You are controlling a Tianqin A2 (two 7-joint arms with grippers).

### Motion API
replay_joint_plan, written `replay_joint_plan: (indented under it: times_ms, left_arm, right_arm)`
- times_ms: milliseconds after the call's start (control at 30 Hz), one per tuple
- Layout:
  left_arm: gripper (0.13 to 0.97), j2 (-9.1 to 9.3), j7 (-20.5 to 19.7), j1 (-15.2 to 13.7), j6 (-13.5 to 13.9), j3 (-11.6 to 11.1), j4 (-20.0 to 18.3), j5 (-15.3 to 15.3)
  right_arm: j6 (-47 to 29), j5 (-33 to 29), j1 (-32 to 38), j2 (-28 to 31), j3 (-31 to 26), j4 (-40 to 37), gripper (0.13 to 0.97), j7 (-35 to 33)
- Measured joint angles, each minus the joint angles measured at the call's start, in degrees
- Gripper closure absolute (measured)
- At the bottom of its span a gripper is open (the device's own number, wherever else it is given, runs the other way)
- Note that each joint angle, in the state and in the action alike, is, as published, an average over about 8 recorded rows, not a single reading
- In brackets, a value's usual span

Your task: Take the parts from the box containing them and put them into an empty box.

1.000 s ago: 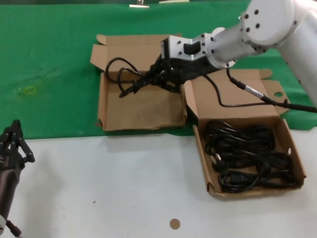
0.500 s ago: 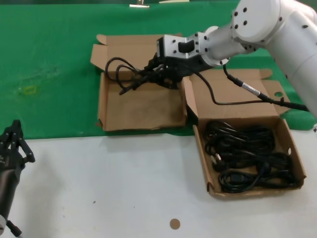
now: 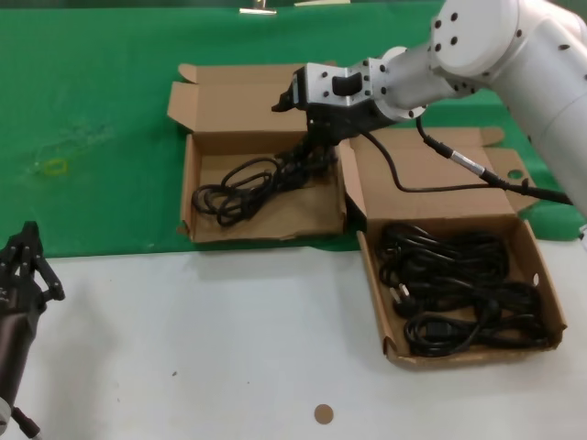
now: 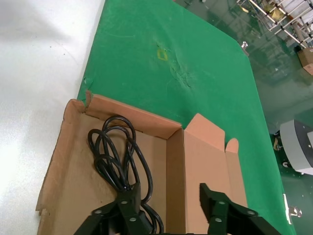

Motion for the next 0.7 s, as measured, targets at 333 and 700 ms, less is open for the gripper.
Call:
replay_joint_plan:
  times_ms: [333, 700]
  left_arm:
    - [0.93, 0.0, 0.0, 0.0, 0.0, 0.0, 0.0, 0.0]
    - [0.857, 0.0, 0.0, 0.0, 0.0, 0.0, 0.0, 0.0]
  right_arm:
    - [1.57, 1.12, -2.24, 0.19, 1.08, 1.65, 0.532, 0.14]
    - [8.39, 5.97, -11.92, 1.04, 5.72, 8.79, 0.327, 0.91]
